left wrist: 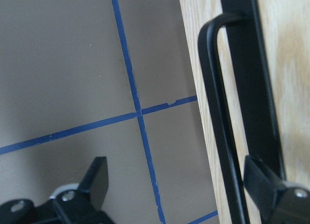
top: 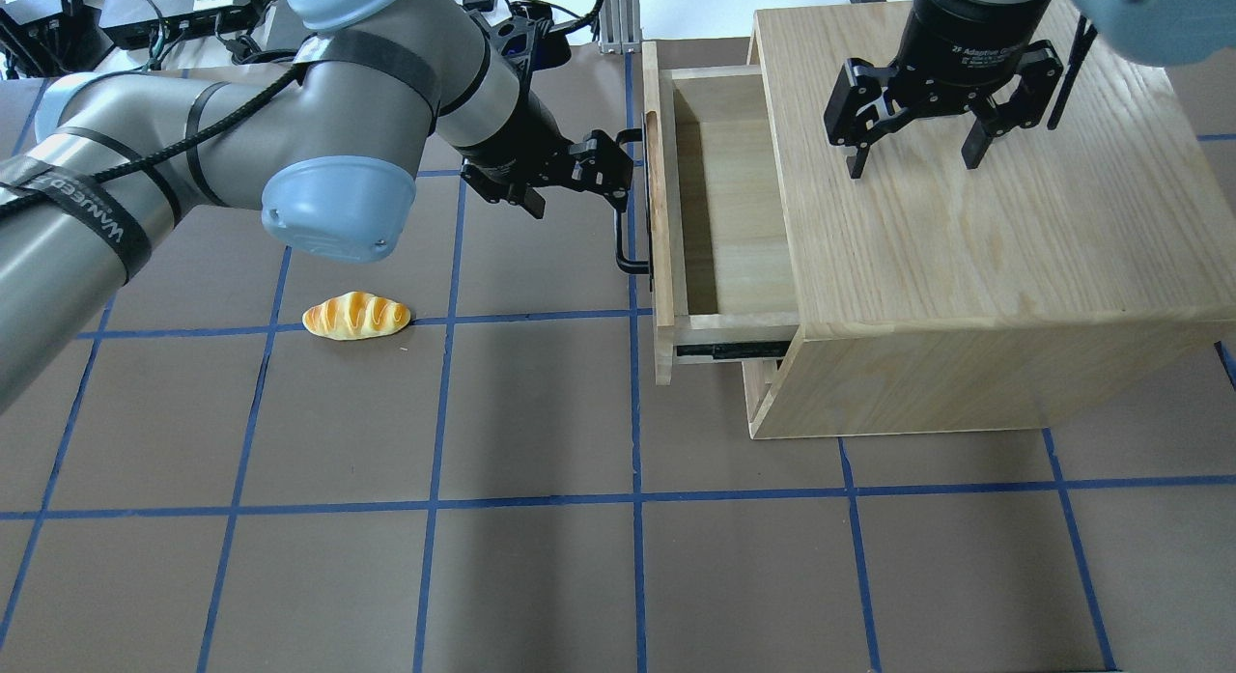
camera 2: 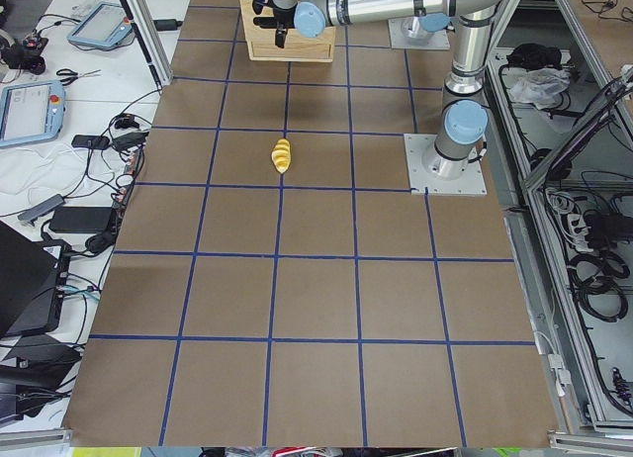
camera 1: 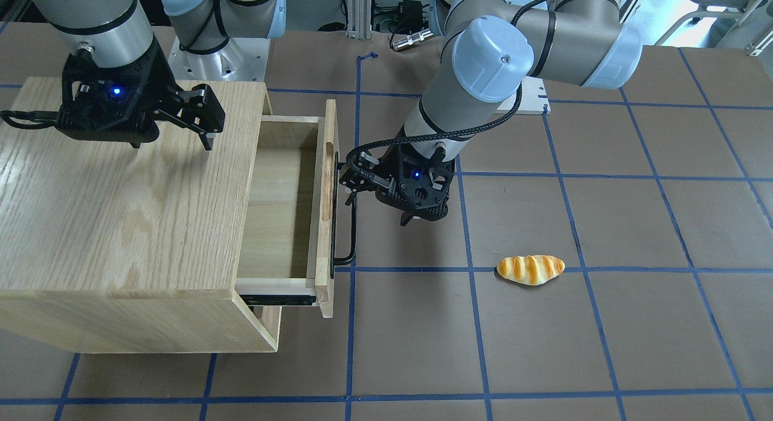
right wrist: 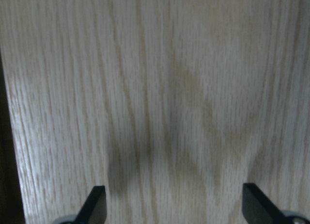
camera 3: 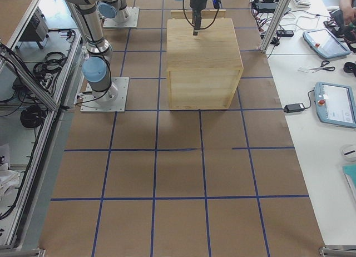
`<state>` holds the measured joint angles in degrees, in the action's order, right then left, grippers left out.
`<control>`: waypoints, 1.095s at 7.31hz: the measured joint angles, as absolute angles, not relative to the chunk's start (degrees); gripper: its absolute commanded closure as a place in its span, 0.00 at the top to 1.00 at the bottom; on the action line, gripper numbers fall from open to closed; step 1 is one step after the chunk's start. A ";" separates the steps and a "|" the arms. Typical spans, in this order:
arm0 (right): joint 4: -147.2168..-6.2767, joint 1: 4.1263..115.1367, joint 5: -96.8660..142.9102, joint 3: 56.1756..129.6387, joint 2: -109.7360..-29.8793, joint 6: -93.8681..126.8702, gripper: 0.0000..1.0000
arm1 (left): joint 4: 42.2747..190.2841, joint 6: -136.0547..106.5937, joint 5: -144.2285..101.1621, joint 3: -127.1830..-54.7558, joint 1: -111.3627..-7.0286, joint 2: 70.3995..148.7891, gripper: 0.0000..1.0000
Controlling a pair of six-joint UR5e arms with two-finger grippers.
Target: Open upper drawer
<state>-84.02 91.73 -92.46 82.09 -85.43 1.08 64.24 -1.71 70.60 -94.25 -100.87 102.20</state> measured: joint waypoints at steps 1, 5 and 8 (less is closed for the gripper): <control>-84.02 91.74 -92.46 82.09 -85.43 1.06 1.00 | 64.25 -0.44 70.63 -94.49 -100.53 102.00 1.00; -84.02 91.75 -92.46 82.09 -85.43 1.08 1.00 | 64.44 1.98 70.76 -94.92 -98.99 99.90 1.00; -84.02 91.74 -92.46 82.12 -85.43 1.09 1.00 | 69.54 2.62 75.12 -94.19 -96.01 93.99 1.00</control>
<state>-84.02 91.74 -92.46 82.12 -85.43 1.09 69.54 2.62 75.12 -94.19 -96.01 93.99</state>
